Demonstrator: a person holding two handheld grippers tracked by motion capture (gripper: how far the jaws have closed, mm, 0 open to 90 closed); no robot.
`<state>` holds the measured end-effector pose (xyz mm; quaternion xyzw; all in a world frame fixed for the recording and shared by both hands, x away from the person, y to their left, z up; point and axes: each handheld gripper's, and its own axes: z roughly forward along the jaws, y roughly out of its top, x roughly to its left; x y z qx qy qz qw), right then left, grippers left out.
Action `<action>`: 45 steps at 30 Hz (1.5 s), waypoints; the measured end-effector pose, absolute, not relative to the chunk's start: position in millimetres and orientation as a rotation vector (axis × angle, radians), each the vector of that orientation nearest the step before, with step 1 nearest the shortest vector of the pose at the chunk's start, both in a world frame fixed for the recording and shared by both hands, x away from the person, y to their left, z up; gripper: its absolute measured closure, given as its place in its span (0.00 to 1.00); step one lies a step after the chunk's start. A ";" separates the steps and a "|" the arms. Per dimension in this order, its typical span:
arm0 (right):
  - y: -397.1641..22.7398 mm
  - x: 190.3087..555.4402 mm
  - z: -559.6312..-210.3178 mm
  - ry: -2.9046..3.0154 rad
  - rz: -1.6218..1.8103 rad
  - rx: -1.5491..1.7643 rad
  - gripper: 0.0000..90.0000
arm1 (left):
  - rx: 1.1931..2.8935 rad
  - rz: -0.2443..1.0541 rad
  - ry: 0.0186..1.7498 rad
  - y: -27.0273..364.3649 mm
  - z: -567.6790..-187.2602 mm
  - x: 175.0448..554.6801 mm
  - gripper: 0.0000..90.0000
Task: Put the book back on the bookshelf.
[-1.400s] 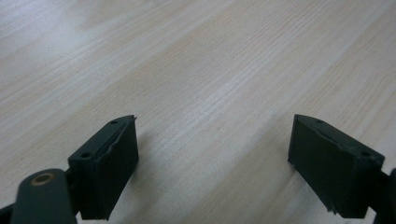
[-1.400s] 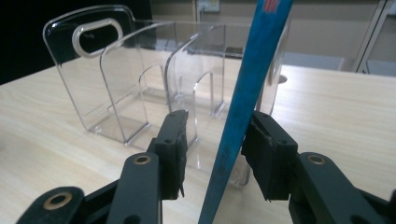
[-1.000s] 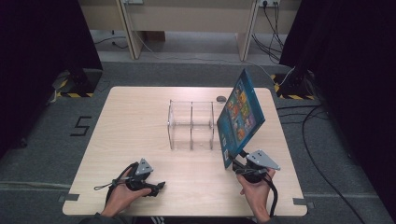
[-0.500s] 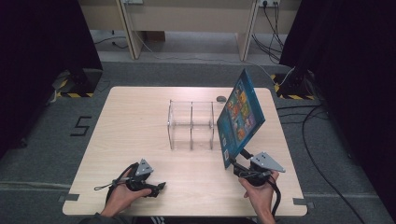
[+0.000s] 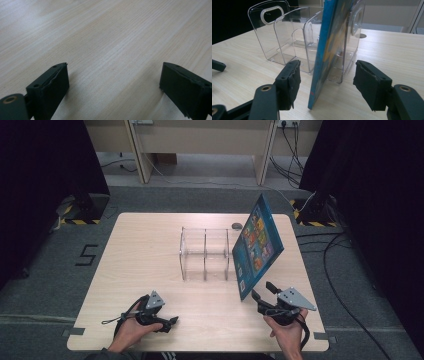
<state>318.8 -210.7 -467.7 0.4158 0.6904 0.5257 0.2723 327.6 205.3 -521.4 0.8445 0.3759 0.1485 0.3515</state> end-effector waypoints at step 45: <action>-266.1 300.3 -479.3 1.905 1.289 1.231 0.25 | 2.190 0.381 0.958 202.8 -523.8 326.8 0.01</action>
